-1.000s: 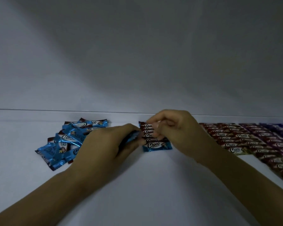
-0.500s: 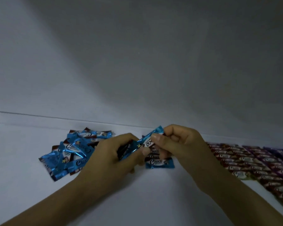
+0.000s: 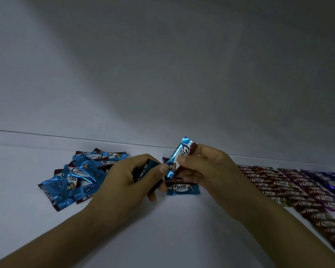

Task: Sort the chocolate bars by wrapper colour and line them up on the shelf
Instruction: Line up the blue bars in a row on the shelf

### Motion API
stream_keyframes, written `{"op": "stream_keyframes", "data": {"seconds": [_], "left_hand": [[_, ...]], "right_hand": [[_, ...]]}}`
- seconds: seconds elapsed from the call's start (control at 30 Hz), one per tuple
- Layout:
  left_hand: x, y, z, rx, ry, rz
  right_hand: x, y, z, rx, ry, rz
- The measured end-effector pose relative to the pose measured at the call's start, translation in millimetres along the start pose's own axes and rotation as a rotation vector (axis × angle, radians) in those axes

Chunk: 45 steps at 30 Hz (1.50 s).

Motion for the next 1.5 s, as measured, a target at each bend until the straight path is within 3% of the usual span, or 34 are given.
{"op": "stream_keyframes", "data": {"seconds": [0.1, 0.17, 0.33, 0.6, 1.07, 1.17, 1.27, 1.5], "left_hand": [[2.3, 0.7, 0.8, 0.042, -0.002, -0.028], [4.3, 2.1, 1.4, 0.085, -0.018, -0.048], [3.4, 2.7, 3.8, 0.179, -0.049, -0.042], [-1.0, 1.4, 4.4, 0.212, -0.008, 0.015], [-1.8, 0.2, 3.2, 0.202, -0.081, -0.001], [-2.1, 0.4, 1.3, 0.197, -0.102, 0.011], [-2.5, 2.4, -0.6, 0.212, -0.147, 0.005], [-3.4, -0.2, 0.8, 0.231, -0.171, 0.058]], "right_hand": [[15.1, -0.7, 5.7, 0.025, -0.322, -0.05], [24.1, -2.0, 10.1, -0.027, -0.551, 0.047], [27.0, -3.2, 3.3, -0.18, -0.788, 0.25], [17.5, -0.2, -5.3, -0.05, -1.014, 0.069], [11.2, -3.0, -8.2, 0.104, -1.233, -0.025], [3.5, -3.1, -2.7, 0.221, -0.868, -0.076], [-14.7, -3.4, 0.5, 0.253, -0.436, 0.045], [-11.9, -4.4, -1.5, 0.208, -0.195, -0.085]]}}
Point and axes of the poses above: each hand's wrist, its own y-axis towards the middle knuckle, its own x-axis out of the back of the hand, z = x × y, the point moved 2 cm from there along y, towards the middle knuckle, and after that the axes turned 8 degrees about z, right-handed, at the moved point
